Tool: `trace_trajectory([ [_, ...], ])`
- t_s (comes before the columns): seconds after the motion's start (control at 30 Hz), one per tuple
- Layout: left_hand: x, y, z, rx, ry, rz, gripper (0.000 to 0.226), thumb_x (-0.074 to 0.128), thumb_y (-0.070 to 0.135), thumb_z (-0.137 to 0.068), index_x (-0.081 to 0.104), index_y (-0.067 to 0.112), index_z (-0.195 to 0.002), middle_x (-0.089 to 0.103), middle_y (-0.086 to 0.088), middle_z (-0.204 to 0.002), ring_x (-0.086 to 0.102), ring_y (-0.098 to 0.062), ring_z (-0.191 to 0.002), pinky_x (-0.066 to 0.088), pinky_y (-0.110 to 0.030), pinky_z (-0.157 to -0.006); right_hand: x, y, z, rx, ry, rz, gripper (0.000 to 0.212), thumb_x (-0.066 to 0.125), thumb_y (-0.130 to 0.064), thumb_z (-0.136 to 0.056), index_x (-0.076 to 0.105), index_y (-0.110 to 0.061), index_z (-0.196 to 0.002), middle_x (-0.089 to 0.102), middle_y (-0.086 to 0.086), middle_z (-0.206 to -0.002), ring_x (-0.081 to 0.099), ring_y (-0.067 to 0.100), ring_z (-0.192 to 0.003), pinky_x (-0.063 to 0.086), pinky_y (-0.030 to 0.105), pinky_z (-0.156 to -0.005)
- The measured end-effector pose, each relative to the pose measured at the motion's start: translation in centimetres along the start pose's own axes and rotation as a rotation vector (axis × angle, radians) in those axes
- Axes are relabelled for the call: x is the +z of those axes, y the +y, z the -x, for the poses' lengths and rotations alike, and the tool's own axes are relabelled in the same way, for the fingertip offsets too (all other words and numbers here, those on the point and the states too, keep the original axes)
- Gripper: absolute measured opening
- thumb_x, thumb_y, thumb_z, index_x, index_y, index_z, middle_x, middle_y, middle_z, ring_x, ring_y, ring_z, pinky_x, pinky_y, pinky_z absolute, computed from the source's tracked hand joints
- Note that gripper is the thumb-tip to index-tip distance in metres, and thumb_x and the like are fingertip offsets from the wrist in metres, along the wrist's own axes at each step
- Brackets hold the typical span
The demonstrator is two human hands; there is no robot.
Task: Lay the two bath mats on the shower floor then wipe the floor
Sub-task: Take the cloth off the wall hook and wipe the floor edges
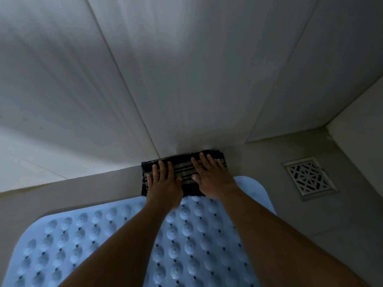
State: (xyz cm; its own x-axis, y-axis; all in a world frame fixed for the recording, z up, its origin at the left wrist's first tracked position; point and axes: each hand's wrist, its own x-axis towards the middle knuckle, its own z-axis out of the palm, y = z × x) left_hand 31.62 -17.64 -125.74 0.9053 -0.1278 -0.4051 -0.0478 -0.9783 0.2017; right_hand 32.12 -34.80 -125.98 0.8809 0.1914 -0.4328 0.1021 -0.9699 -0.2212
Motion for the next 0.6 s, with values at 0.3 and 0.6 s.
trace_trajectory([
  [0.3, 1.0, 3.3, -0.5, -0.002, 0.028, -0.004, 0.067, 0.02, 0.041, -0.106, -0.008, 0.009, -0.158, -0.016, -0.015, -0.165, -0.017, -0.034, -0.151, -0.006, -0.048, -0.123, -0.2, 3.4, 0.6, 0.009, 0.025, -0.028, 0.06, 0.019, -0.042, -0.108, -0.009, -0.026, -0.159, -0.019, 0.002, -0.166, -0.017, 0.02, -0.152, -0.009, 0.042, -0.123],
  [0.6, 2.0, 5.8, -1.4, 0.104, 0.012, -0.011, 0.066, 0.016, 0.042, -0.106, -0.012, 0.013, -0.157, -0.019, -0.015, -0.164, -0.02, -0.034, -0.15, -0.009, -0.049, -0.122, 0.0, 6.0, 1.2, 0.124, 0.061, -0.028, 0.06, 0.019, -0.043, -0.108, -0.009, -0.027, -0.159, -0.017, 0.002, -0.166, -0.014, 0.02, -0.153, -0.01, 0.04, -0.121],
])
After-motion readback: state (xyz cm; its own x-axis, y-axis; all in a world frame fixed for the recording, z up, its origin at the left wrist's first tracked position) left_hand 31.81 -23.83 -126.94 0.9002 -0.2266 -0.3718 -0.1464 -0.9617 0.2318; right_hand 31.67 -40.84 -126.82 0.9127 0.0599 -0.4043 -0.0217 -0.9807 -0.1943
